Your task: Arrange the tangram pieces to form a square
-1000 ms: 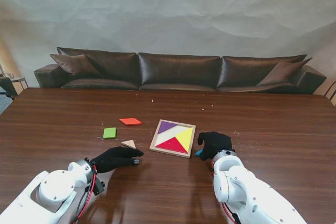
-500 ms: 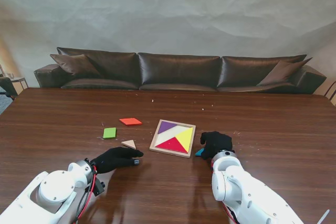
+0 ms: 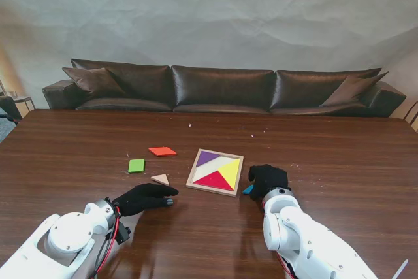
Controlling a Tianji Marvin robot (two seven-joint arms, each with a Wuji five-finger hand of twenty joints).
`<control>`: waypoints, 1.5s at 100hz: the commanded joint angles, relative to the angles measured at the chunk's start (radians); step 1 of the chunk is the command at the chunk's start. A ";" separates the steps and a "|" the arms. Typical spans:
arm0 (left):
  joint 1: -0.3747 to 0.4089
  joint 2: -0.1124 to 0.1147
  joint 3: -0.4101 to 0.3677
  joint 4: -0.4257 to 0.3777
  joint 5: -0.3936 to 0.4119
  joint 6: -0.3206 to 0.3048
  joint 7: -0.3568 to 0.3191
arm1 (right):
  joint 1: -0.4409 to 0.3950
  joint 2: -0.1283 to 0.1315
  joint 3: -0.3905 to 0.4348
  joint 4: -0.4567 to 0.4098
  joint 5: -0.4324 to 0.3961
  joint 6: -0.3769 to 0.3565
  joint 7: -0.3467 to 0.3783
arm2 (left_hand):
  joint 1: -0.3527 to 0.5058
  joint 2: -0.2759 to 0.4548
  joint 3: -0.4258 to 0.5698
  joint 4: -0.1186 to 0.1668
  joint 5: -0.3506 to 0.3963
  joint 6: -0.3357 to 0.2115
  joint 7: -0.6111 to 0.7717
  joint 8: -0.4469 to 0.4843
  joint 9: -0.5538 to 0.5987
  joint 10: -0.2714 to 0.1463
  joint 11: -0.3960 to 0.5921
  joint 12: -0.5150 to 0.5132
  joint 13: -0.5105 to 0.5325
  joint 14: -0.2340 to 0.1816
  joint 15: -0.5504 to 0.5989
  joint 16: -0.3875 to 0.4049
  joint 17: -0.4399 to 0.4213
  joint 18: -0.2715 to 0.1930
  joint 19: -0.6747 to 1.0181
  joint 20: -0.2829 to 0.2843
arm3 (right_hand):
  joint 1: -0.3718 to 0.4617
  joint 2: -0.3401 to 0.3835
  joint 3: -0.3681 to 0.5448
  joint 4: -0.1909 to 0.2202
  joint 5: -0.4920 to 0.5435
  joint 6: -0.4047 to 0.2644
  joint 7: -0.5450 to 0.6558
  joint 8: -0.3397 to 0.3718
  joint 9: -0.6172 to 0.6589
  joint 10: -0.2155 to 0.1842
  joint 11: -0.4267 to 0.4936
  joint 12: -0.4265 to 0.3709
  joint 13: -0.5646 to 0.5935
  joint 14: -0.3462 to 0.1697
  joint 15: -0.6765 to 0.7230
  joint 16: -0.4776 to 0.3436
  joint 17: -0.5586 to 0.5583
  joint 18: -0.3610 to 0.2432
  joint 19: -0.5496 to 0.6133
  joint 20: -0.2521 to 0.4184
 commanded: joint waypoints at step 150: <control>0.019 -0.002 -0.001 0.003 0.002 0.016 -0.025 | 0.038 -0.027 -0.014 0.070 0.069 -0.018 -0.024 | 0.027 0.068 -0.029 0.032 0.011 -0.008 0.003 0.001 0.014 -0.001 0.000 0.002 0.025 0.035 0.017 0.017 0.039 0.200 0.044 0.015 | 0.014 0.130 0.024 0.025 -0.015 0.004 0.011 -0.084 0.019 -0.004 -0.003 0.002 0.025 -0.003 0.030 -0.003 -0.055 0.000 0.039 0.015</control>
